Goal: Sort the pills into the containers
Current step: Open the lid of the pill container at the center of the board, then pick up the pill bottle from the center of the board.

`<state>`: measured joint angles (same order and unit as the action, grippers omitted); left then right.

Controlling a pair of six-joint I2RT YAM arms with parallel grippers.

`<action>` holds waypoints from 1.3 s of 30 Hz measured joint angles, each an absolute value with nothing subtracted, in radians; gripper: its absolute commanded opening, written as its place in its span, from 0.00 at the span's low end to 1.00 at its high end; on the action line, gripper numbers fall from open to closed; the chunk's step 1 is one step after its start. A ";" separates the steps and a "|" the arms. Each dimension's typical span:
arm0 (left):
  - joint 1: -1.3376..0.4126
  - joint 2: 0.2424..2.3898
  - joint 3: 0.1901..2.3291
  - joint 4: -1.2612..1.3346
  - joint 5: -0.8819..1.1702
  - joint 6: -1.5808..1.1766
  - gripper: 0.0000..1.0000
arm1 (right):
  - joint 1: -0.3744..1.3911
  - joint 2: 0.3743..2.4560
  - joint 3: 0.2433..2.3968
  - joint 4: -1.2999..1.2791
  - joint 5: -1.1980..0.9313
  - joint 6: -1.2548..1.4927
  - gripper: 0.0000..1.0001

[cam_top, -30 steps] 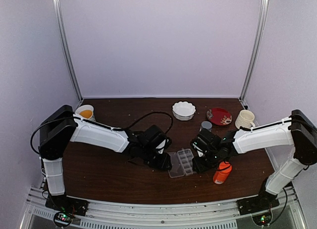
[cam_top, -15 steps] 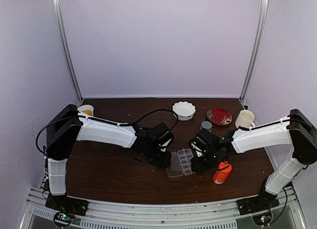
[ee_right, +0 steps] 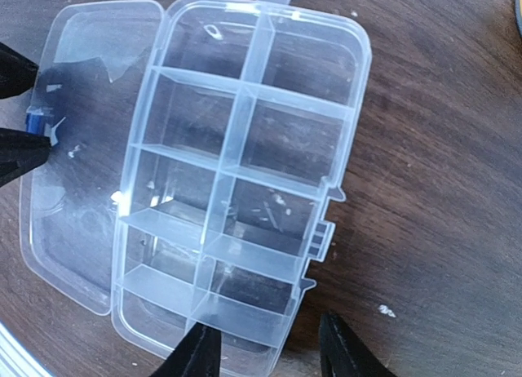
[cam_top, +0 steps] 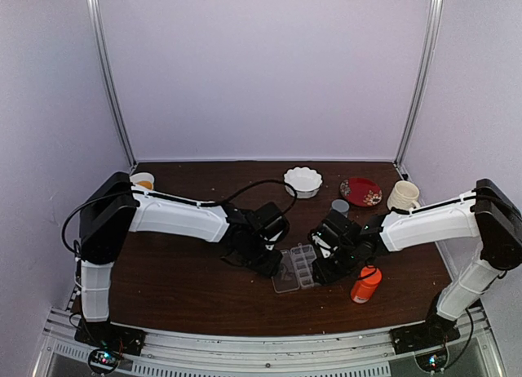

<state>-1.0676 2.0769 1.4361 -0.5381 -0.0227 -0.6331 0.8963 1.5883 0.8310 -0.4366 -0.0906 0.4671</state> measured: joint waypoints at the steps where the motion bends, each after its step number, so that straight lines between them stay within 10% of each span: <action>1: -1.068 2.078 1.437 -0.540 -0.022 -0.633 0.48 | 0.896 1.588 0.832 -0.435 -0.097 0.464 0.43; 21: -1.062 2.114 1.481 -0.512 -0.019 -0.626 0.43 | 0.897 1.602 0.831 -0.397 -0.170 0.449 0.42; 29: -1.055 2.000 1.334 -0.489 -0.027 -0.654 0.61 | 0.897 1.432 0.811 -0.400 -0.129 0.479 0.47; 39: -1.051 1.830 1.293 -0.467 -0.041 -0.656 0.65 | 0.897 1.241 0.836 -0.513 -0.077 0.505 0.76</action>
<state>-1.0508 1.8297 1.2934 -0.4675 -0.0406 -0.6559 0.8970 1.2407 0.8356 -0.5129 -0.0772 0.5053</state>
